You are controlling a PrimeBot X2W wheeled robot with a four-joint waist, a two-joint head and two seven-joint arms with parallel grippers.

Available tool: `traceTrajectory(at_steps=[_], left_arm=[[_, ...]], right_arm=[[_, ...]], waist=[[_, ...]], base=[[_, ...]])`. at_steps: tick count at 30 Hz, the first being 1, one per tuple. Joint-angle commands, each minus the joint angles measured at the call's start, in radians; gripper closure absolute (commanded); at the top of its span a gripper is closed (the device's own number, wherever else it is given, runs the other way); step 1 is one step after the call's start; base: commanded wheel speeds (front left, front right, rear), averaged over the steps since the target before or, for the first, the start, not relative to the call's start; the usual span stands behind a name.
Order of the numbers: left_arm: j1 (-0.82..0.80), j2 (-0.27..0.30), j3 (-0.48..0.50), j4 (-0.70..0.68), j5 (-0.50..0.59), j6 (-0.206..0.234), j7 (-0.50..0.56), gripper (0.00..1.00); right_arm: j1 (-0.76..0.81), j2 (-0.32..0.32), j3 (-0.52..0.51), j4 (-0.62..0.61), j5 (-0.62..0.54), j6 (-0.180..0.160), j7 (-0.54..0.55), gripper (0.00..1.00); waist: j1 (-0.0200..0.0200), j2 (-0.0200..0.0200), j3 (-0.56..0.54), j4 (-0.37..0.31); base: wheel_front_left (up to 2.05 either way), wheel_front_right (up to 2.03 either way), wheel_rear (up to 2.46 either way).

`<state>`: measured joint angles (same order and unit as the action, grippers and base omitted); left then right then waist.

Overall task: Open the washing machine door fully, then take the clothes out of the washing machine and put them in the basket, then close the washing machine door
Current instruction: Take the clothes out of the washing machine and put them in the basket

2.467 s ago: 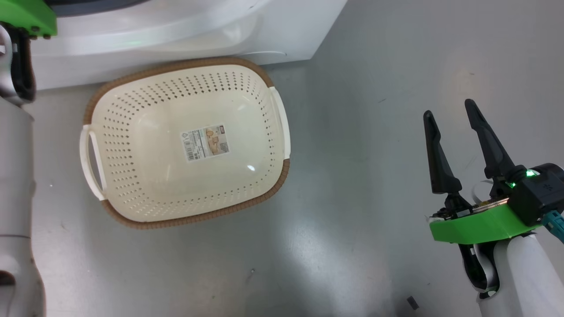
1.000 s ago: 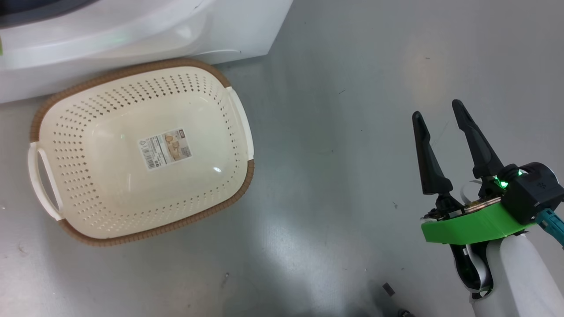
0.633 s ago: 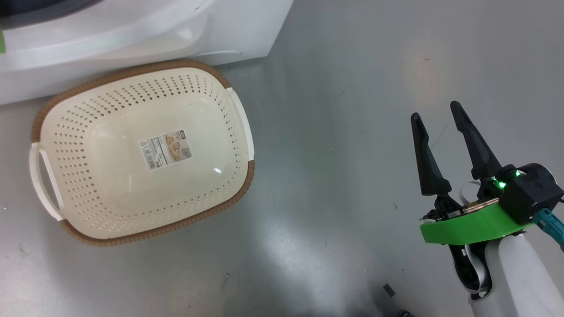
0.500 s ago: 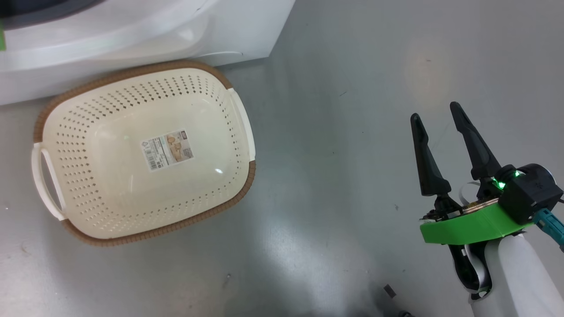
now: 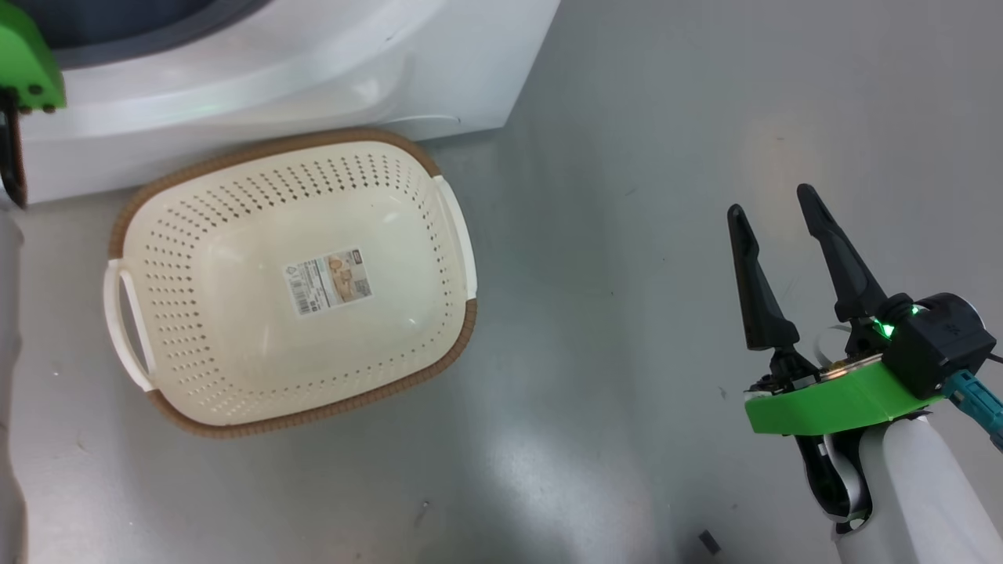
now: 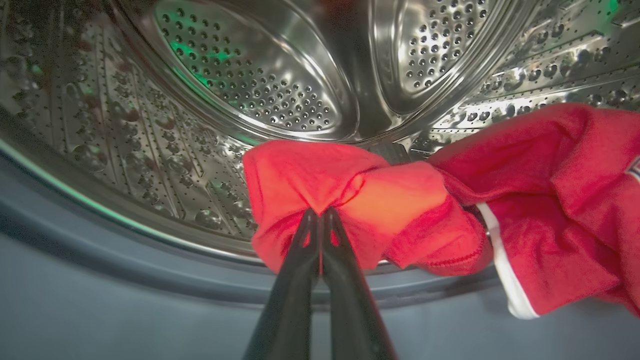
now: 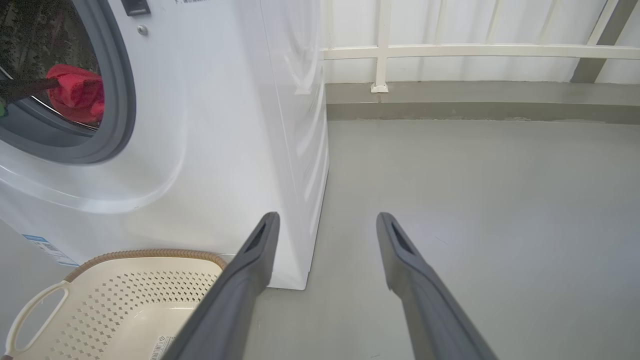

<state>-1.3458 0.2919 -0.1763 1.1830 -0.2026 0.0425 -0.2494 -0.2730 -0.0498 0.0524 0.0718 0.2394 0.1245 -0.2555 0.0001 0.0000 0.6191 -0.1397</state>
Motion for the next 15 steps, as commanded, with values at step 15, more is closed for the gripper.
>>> traceTrajectory(at_steps=[15], left_arm=[[0.325, 0.029, 0.084, -0.365, -0.057, -0.006, -0.012, 1.00]], right_arm=[[-0.002, 0.000, 0.027, 0.005, 0.009, 0.006, -0.006, 0.00]], waist=[[-0.0001, 0.0000, -0.126, 0.048]], base=[[0.00, 0.00, 0.00]])
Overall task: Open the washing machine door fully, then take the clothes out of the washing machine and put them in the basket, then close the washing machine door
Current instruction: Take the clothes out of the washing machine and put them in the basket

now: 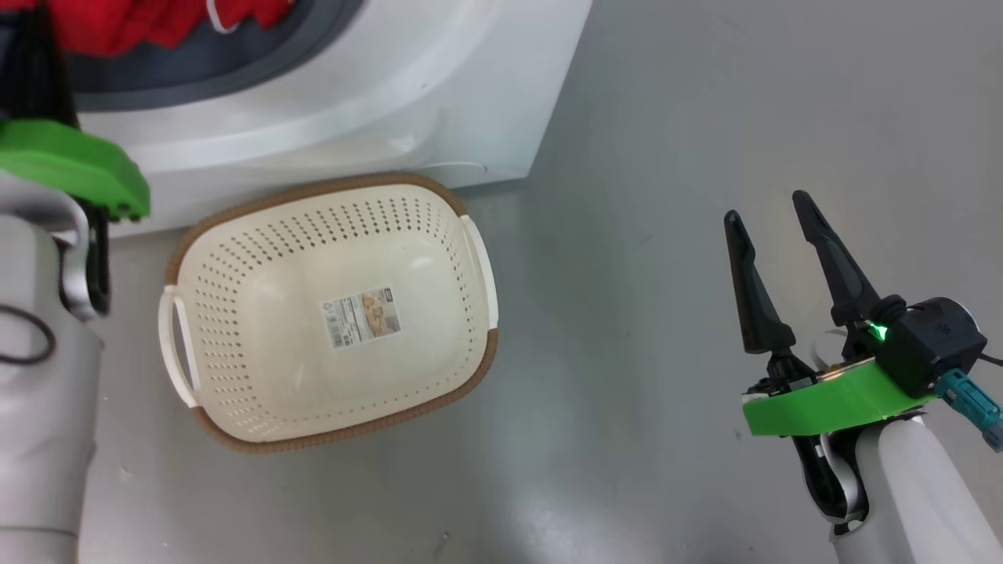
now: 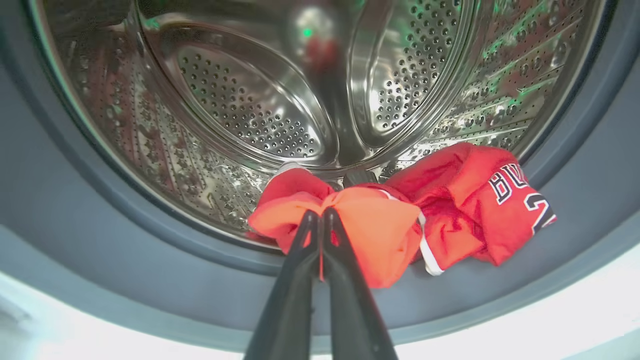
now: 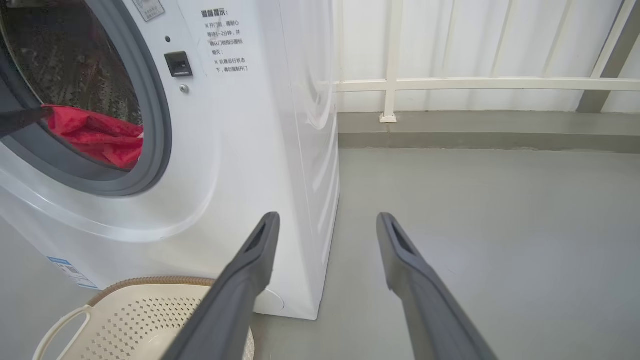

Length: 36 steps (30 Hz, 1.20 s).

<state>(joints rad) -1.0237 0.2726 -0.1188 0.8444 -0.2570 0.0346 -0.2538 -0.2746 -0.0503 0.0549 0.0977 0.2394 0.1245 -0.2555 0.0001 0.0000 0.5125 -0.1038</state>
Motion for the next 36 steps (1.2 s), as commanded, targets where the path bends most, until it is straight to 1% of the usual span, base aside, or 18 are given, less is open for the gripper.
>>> traceTrajectory(at_steps=[1, 9, 15, 17, 25, 30, 36], left_arm=[[0.024, 0.046, 0.029, -0.042, -0.004, 0.002, -0.008, 1.00], [0.184, 0.036, 0.075, -0.192, -0.018, 0.013, -0.008, 1.00], [0.294, 0.027, 0.089, -0.293, -0.015, 0.015, -0.008, 1.00], [0.348, 0.017, 0.088, -0.339, -0.016, 0.013, -0.008, 1.00], [0.472, -0.003, 0.065, -0.438, -0.018, 0.010, -0.005, 1.00], [0.583, -0.015, 0.050, -0.550, -0.022, 0.024, 0.011, 1.00], [0.686, -0.019, 0.042, -0.686, -0.026, 0.045, 0.043, 1.00]], right_arm=[[0.001, 0.000, 0.025, -0.019, 0.009, 0.006, -0.006, 0.00], [0.019, 0.000, 0.022, -0.009, 0.010, 0.006, -0.006, 0.00], [0.037, 0.000, 0.019, -0.002, 0.009, 0.006, -0.006, 0.00], [0.048, 0.000, 0.016, 0.000, 0.010, 0.006, -0.006, 0.00], [0.072, 0.000, 0.016, 0.008, 0.016, 0.006, -0.006, 0.00], [0.093, 0.000, 0.013, 0.014, 0.020, 0.006, -0.006, 0.00], [0.103, 0.000, 0.009, 0.016, 0.026, 0.006, -0.006, 0.00]], waist=[[-0.0001, 0.0000, -0.028, 0.015], [-0.0001, 0.0000, -0.102, 0.022], [-0.0001, 0.0000, -0.152, 0.024], [-0.0001, 0.0000, -0.179, 0.027], [-0.0001, 0.0000, -0.247, 0.036], [-0.0001, 0.0000, -0.298, 0.042], [-0.0001, 0.0000, -0.317, 0.046]], base=[[0.00, 0.00, 0.00], [0.00, 0.00, 0.00], [0.00, 0.00, 0.00], [0.00, 0.00, 0.00], [0.00, 0.00, 0.00], [0.00, 0.00, 0.00], [0.00, 0.00, 0.00]])
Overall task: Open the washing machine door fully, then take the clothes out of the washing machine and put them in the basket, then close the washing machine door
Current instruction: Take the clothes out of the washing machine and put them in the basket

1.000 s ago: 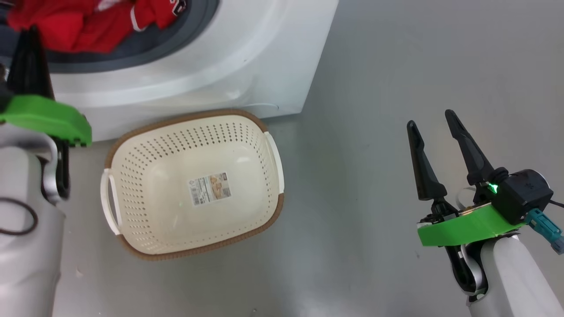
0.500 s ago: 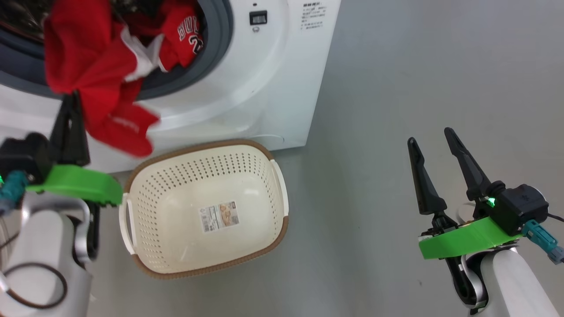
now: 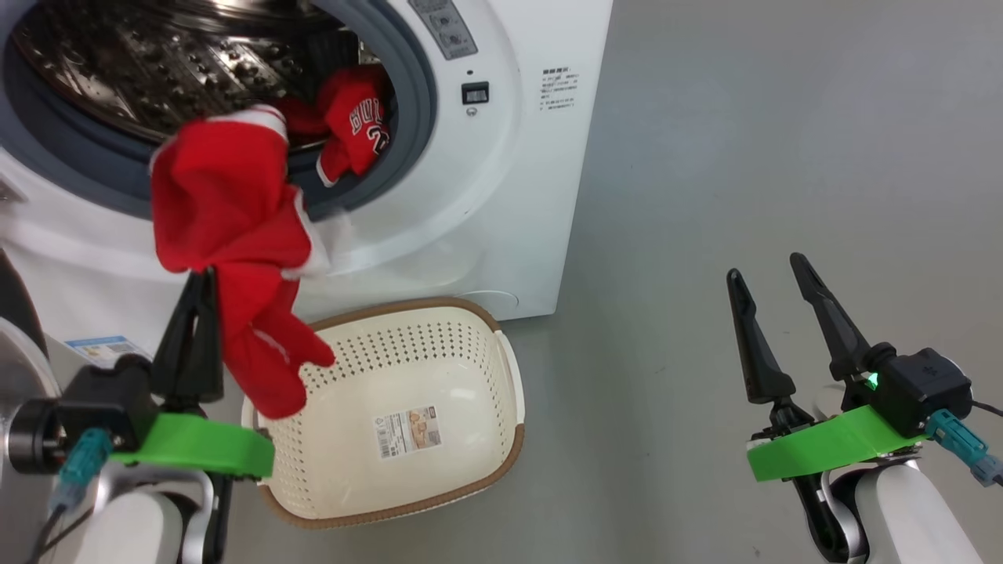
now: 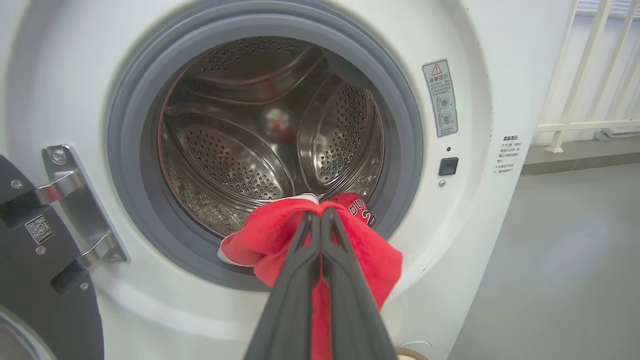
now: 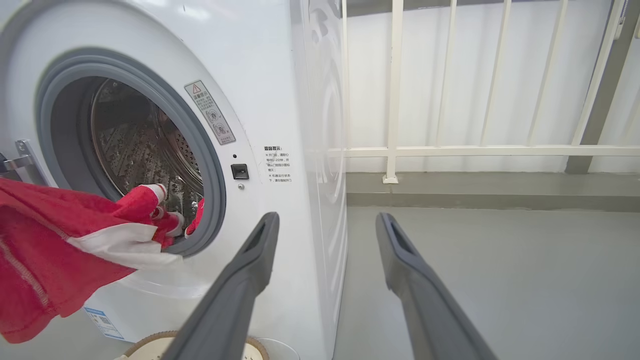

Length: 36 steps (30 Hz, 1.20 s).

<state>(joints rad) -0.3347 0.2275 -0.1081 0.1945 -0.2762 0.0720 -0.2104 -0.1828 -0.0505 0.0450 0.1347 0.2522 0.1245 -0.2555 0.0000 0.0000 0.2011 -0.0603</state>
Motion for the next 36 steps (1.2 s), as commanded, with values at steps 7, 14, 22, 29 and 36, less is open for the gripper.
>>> traceTrajectory(at_steps=[7, 14, 22, 29, 36], left_arm=[[0.079, 0.031, 0.028, -0.183, -0.009, 0.033, 0.051, 1.00], [0.125, 0.027, 0.021, -0.302, -0.009, 0.059, 0.090, 1.00], [0.133, 0.013, 0.025, -0.284, -0.032, 0.070, 0.091, 1.00], [0.077, -0.017, 0.009, -0.132, -0.054, 0.053, 0.057, 1.00], [-0.022, -0.043, 0.005, 0.073, -0.078, 0.024, -0.001, 1.00]], right_arm=[[0.017, 0.000, 0.015, -0.017, 0.019, 0.006, -0.006, 0.00], [0.016, 0.000, 0.018, -0.023, 0.024, 0.006, -0.006, 0.00], [0.004, 0.000, 0.018, -0.030, 0.024, 0.006, -0.006, 0.00], [-0.016, 0.000, 0.023, -0.033, 0.021, 0.006, -0.006, 0.00], [-0.035, 0.000, 0.021, -0.039, 0.022, 0.006, -0.006, 0.00]], waist=[[0.0000, 0.0000, -0.024, 0.005], [0.0000, 0.0000, -0.021, 0.001], [0.0000, 0.0000, 0.018, -0.007], [0.0000, 0.0000, 0.061, -0.018], [0.0000, 0.0000, 0.125, -0.034]], base=[[0.00, 0.00, 0.00], [0.00, 0.00, 0.00], [0.00, 0.00, 0.00], [0.00, 0.00, 0.00], [0.00, 0.00, 0.00]])
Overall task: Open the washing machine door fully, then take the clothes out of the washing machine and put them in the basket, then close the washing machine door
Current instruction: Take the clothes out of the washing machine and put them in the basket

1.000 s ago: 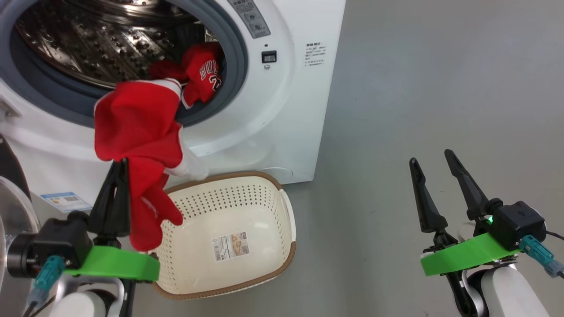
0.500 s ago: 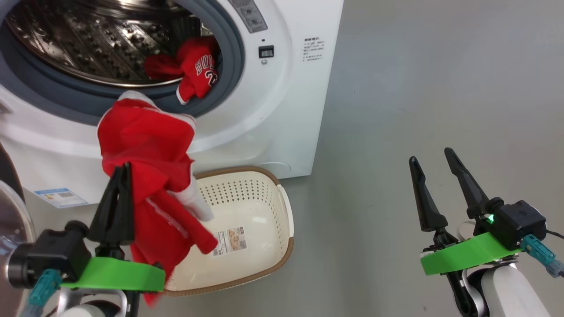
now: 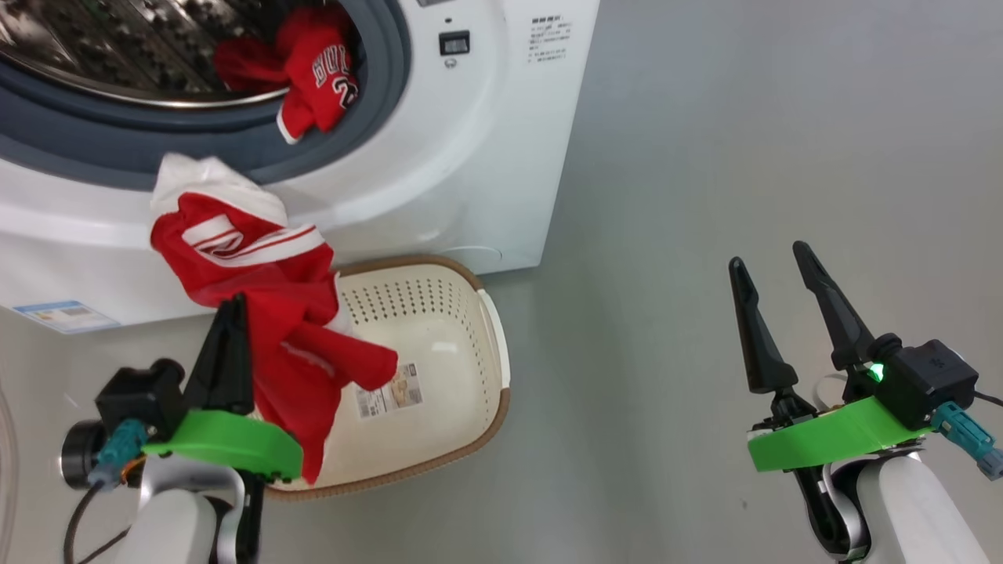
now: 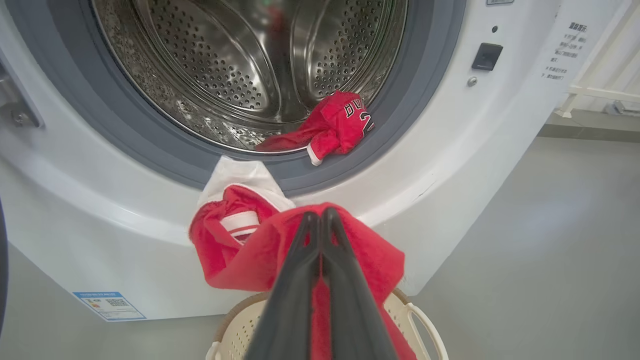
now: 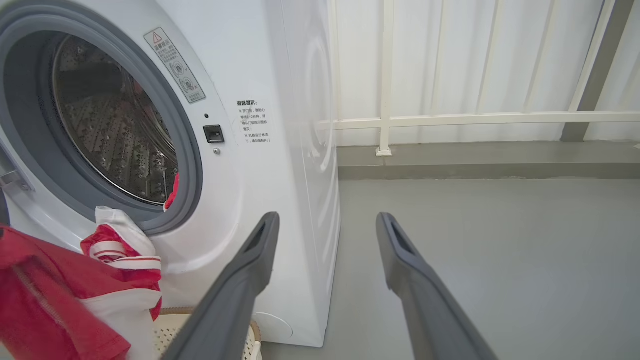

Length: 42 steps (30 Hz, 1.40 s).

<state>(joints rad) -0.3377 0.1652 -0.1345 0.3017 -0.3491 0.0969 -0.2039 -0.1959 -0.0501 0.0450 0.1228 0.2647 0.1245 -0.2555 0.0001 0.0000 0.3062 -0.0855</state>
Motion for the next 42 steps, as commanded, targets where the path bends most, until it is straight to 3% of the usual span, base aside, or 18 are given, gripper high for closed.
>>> traceTrajectory(at_steps=[1, 9, 16, 25, 33, 42], left_arm=[[-0.035, 0.016, 0.032, -0.006, -0.009, -0.005, -0.013, 1.00], [-0.174, -0.007, 0.026, 0.241, -0.023, -0.045, -0.042, 1.00], [-0.309, -0.025, 0.026, 0.505, -0.069, -0.107, -0.027, 1.00], [-0.444, -0.024, 0.019, 0.762, -0.089, -0.144, -0.004, 1.00], [-0.519, -0.029, 0.017, 0.924, -0.113, -0.162, 0.070, 1.00], [-0.526, -0.019, 0.010, 0.974, -0.125, -0.155, 0.123, 1.00]], right_arm=[[-0.024, 0.000, 0.020, -0.029, 0.010, 0.006, -0.006, 0.00], [-0.050, 0.000, 0.021, -0.041, 0.013, 0.006, -0.006, 0.00], [-0.074, 0.000, 0.036, -0.038, 0.021, 0.006, -0.006, 0.00], [-0.088, 0.000, 0.042, -0.041, 0.028, 0.006, -0.006, 0.00], [-0.104, 0.000, 0.056, -0.056, 0.030, 0.006, -0.006, 0.00], [-0.112, 0.000, 0.082, -0.065, 0.031, 0.006, -0.006, 0.00]], waist=[[-0.0001, 0.0000, 0.030, -0.010], [-0.0001, 0.0000, 0.117, -0.018], [-0.0001, 0.0000, 0.170, -0.039], [-0.0001, 0.0000, 0.237, -0.065], [-0.0001, 0.0000, 0.306, -0.077], [-0.0001, 0.0000, 0.347, -0.094]], base=[[0.00, 0.00, 0.00], [0.00, 0.00, 0.00], [0.00, 0.00, 0.00], [0.00, 0.00, 0.00], [0.00, 0.00, 0.00], [0.00, 0.00, 0.00]])
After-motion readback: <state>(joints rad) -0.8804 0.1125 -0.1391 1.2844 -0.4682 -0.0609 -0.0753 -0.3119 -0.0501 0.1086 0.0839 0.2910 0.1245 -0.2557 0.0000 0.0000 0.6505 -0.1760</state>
